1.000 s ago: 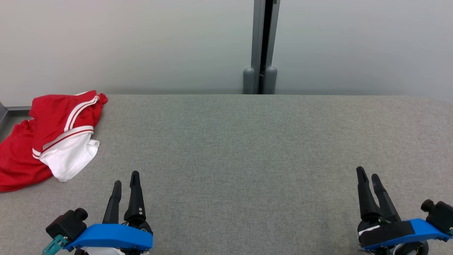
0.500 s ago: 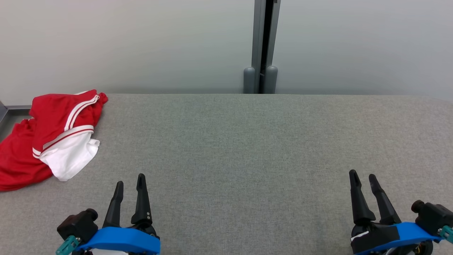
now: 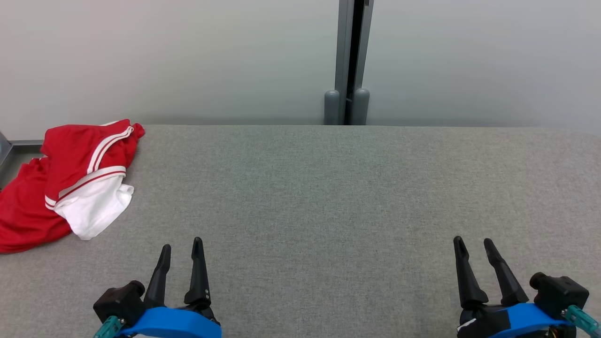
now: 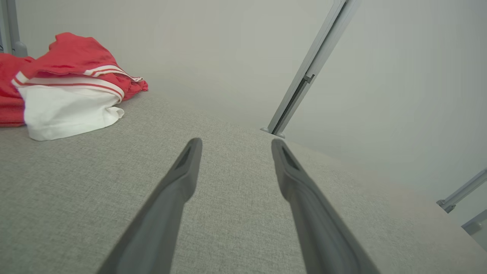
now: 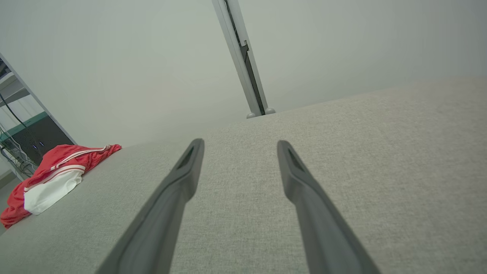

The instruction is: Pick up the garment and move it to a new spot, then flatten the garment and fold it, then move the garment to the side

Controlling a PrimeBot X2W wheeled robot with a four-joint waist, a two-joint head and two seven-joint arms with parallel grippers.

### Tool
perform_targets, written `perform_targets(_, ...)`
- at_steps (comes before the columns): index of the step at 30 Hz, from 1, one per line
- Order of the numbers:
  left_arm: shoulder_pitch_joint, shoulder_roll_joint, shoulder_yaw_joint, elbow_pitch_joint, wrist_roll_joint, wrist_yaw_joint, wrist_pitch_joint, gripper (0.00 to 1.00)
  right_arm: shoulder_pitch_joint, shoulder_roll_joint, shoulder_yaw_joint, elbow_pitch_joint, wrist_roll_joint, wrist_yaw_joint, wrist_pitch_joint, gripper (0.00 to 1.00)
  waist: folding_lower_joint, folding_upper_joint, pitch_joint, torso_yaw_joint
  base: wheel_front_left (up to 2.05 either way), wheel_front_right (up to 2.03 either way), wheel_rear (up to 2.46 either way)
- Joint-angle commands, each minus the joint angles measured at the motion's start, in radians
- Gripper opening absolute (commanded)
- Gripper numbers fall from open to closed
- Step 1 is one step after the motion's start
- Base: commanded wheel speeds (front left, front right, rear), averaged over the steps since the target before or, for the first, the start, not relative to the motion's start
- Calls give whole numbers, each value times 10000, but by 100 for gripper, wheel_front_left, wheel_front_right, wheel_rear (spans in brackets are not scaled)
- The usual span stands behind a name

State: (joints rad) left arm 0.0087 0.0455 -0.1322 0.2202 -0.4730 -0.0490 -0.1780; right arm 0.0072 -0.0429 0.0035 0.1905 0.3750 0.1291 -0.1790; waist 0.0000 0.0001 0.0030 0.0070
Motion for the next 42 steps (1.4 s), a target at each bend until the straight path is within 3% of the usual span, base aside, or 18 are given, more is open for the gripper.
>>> perform_targets(1,13,56,-18,-26,201,44,-101,100,73,-82,23,-24,-256,19,-81,100,0,-1,-5,2,0,0,0)
perform_targets(42,-97,60,-433,713,2424,41,-887,100,133,-104,-26,383,-3169,18,-883,100,0,-1,12,56,0,0,0)
